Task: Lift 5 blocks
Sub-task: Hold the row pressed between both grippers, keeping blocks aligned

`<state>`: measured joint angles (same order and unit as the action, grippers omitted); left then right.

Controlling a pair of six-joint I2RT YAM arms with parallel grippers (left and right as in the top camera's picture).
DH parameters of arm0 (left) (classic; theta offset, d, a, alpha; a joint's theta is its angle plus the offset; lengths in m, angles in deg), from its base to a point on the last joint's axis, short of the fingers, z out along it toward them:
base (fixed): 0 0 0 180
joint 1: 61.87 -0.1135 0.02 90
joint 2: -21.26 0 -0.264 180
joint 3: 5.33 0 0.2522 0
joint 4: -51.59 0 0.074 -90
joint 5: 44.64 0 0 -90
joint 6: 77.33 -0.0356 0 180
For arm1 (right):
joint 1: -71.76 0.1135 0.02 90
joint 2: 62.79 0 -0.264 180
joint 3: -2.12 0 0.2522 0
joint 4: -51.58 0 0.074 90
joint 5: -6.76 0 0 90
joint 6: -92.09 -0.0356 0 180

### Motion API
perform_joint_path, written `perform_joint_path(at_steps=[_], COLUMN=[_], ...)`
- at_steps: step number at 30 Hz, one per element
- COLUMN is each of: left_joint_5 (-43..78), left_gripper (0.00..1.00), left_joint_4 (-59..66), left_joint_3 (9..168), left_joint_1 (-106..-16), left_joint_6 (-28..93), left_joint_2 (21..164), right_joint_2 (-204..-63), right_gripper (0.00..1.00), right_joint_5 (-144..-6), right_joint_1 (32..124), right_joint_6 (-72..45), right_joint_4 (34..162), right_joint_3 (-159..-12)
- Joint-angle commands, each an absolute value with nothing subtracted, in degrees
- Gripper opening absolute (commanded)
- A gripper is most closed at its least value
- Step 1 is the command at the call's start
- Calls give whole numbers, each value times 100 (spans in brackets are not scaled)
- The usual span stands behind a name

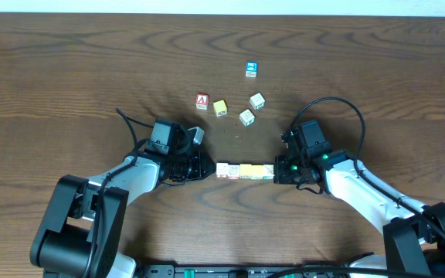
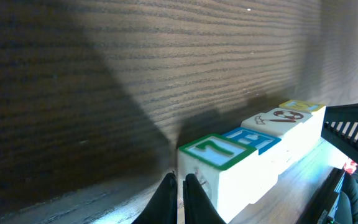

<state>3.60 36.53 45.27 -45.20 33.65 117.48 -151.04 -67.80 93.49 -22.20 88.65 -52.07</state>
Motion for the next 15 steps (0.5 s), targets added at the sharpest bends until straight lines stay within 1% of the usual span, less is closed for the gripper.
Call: perform_joint_path(at_steps=[1,9,15], left_joint_5=[201,-22,-53], left_gripper=[7,7,7], left_joint_4=[3640,3688,3819], left_joint_3=[4586,4586,4586], left_joint_1=[-4503,-4494,-4293], left_joint_6=[3356,3356,3360], left_joint_2=[11672,11672,11672], right_joint_2=[-15132,-15132,-15132], right_gripper=[1,1,1], right_joint_5=[-6552,-6327,-6325], right_joint_1=[9406,9509,9638], right_joint_6=[-2146,-2148,-2144], right_joint_4=[8782,8688,8651], right_joint_3=[-5191,-5191,-5191])
